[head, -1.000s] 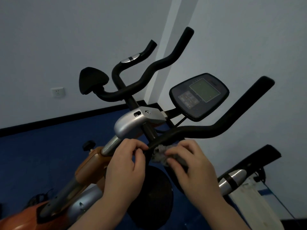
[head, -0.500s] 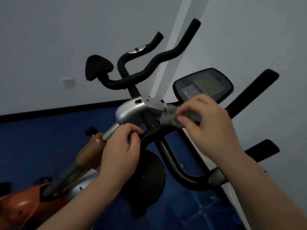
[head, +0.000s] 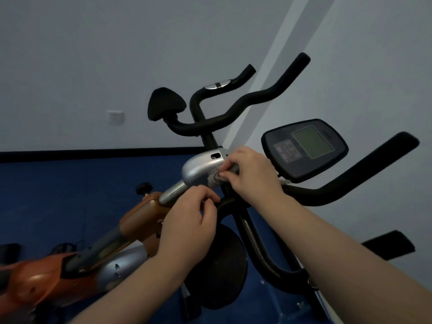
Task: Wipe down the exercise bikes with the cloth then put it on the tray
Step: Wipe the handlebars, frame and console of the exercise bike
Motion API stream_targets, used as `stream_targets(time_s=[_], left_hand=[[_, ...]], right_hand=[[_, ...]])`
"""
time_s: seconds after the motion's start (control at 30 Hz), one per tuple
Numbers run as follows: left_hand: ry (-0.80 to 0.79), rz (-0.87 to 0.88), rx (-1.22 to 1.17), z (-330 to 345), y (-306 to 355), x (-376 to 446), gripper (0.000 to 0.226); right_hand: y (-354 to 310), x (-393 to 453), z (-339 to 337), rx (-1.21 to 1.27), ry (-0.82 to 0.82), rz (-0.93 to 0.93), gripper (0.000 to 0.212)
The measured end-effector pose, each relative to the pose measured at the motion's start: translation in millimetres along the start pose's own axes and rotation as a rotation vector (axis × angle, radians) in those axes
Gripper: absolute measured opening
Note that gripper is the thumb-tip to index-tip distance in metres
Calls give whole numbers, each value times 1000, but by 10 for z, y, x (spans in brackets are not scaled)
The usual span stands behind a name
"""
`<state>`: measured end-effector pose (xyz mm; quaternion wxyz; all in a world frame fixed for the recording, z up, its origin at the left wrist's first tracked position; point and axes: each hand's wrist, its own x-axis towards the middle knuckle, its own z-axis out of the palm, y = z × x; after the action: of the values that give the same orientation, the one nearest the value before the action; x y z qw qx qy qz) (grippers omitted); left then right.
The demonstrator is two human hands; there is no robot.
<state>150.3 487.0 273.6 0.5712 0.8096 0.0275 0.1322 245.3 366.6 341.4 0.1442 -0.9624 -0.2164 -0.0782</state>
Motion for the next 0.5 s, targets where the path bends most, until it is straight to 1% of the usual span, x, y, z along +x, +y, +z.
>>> stream_targets(time_s=[0.07, 0.1, 0.13, 0.17, 0.2, 0.23, 0.27, 0.3, 0.37, 0.43, 0.47, 0.5], left_hand=[[-14, -4, 2, -15, 10, 2, 17], [-25, -11, -6, -22, 11, 3, 16], [-42, -20, -26, -28, 9, 6, 16], [-64, -34, -55, -37, -2, 17, 16], [-83, -52, -97, -48, -21, 37, 16], [-88, -77, -152, -69, -42, 66, 18], [-74, -106, -216, -103, -68, 108, 21], [-40, -143, -270, -148, -100, 171, 24], [56, -232, -322, -269, -189, 351, 27], [125, -279, -315, -381, -290, 554, 25], [132, -271, -294, -423, -335, 642, 25], [121, -253, -265, -454, -371, 717, 24]], right_hand=[[-6, -29, 46, -45, 104, 15, 6], [7, -50, 48, -32, 197, 69, 5], [30, -61, 14, 40, 326, 170, 4], [50, -63, -55, 170, 481, 283, 3], [70, -55, -138, 325, 619, 355, 3], [87, -35, -219, 434, 703, 357, 4], [87, -1, -280, 468, 716, 305, 5], [54, 42, -319, 437, 671, 216, 9], [-41, 169, -281, 304, 490, 53, 14], [-129, 314, -98, 174, 254, 7, 10], [-160, 378, 22, 123, 146, 23, 9], [-192, 416, 141, 87, 85, 56, 10]])
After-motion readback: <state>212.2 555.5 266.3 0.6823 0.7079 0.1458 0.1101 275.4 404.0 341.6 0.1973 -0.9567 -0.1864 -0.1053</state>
